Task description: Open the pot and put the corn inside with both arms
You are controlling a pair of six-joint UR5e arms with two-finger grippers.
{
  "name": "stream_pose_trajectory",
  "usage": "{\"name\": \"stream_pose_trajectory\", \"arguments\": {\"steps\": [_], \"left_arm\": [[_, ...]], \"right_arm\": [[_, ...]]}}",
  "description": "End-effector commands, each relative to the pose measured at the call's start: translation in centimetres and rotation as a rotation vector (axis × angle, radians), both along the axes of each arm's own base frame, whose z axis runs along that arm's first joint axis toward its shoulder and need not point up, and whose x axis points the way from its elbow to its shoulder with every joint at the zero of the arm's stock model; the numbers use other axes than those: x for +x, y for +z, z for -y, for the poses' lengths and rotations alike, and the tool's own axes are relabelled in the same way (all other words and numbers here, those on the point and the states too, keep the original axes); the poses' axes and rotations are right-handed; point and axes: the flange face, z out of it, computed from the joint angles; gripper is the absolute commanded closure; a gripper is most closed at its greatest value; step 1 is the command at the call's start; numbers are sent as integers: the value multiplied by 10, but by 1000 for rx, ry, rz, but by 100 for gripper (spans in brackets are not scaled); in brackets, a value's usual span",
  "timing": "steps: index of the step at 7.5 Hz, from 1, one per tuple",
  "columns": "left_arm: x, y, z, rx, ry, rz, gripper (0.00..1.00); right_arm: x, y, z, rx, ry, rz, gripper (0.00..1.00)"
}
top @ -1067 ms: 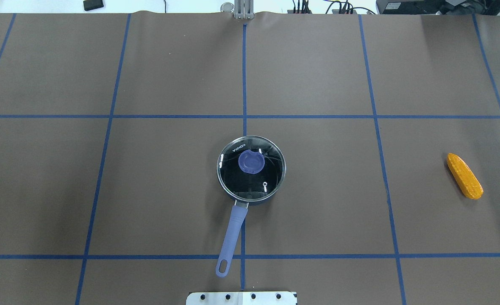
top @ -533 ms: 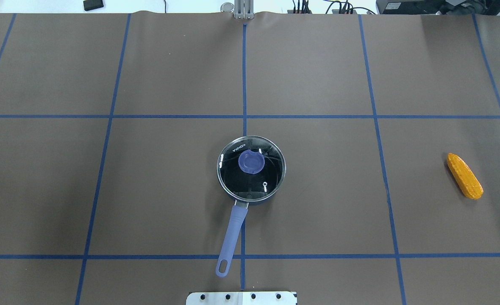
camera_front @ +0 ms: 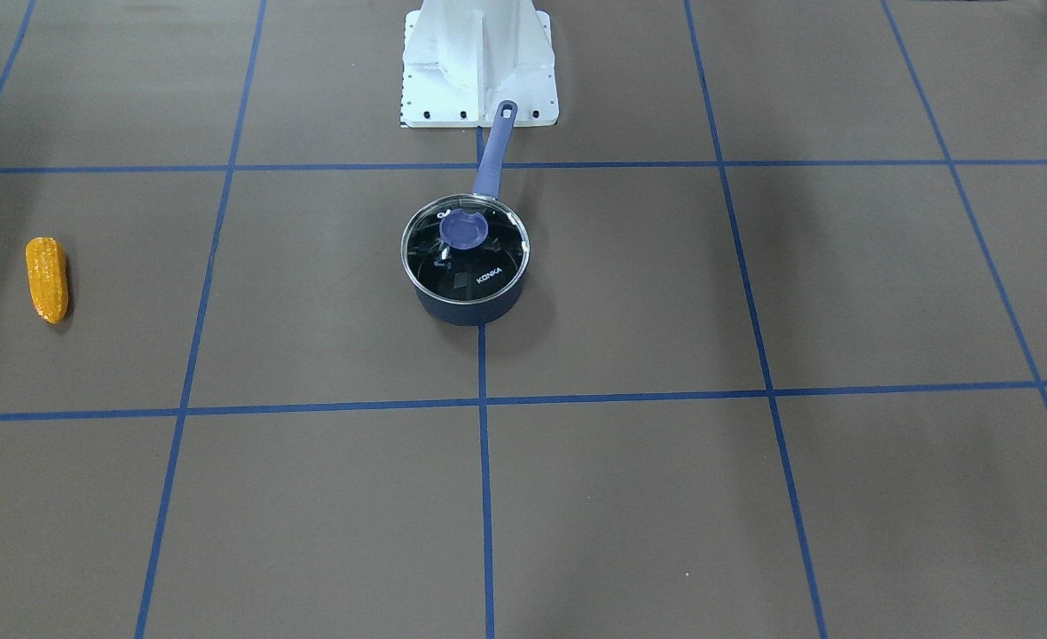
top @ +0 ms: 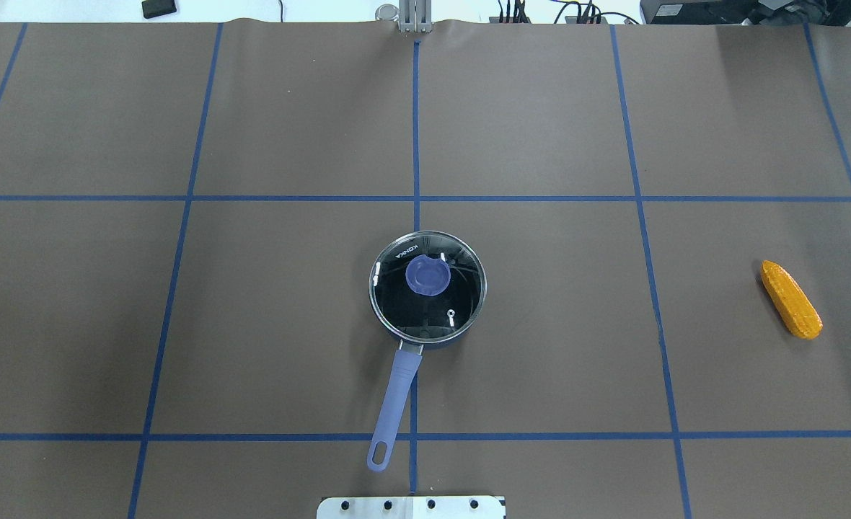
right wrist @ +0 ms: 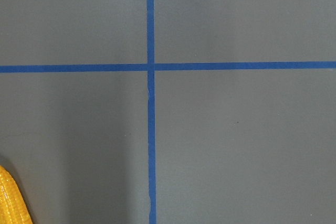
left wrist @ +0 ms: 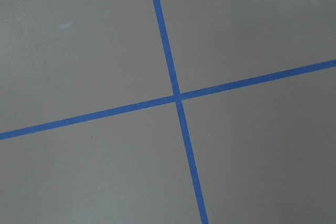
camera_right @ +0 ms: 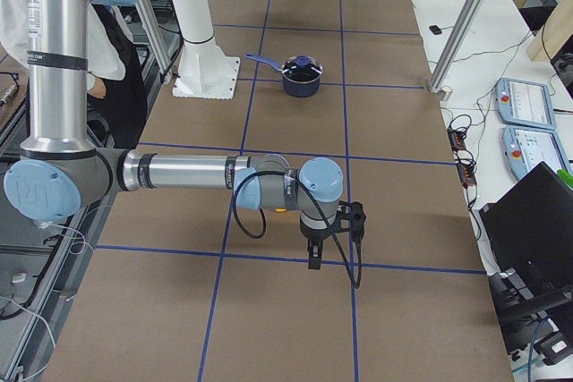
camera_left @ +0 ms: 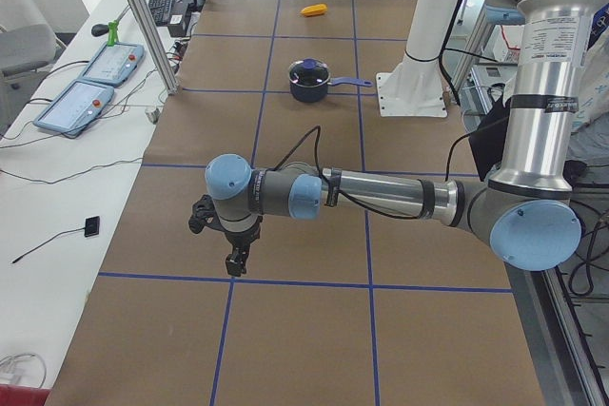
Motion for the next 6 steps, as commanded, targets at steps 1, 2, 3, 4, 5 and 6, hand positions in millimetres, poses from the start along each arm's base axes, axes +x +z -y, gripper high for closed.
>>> {"name": "stream_pose_trajectory", "arguments": {"steps": [1,2,3,4,5,6], "left_arm": [[0,-9,1,24,-5,-4,1],[0,-19,5,47,-3,-5,1],[0,-37,8,94,-4,-5,1],[0,-58,20,233,-5,-8,1],[0,-63,17,319,-10,-19,1],[1,-62,13,320,-7,-31,1]], "right_arm": [[1,-18,11,75,10,-1,0],[1,-25,15,125,11,-4,0],[1,-31,18,188,11,-5,0],[1,-37,21,254,12,-7,0],[2,-37,22,277,5,-9,0],[2,-37,20,270,11,-6,0]]}}
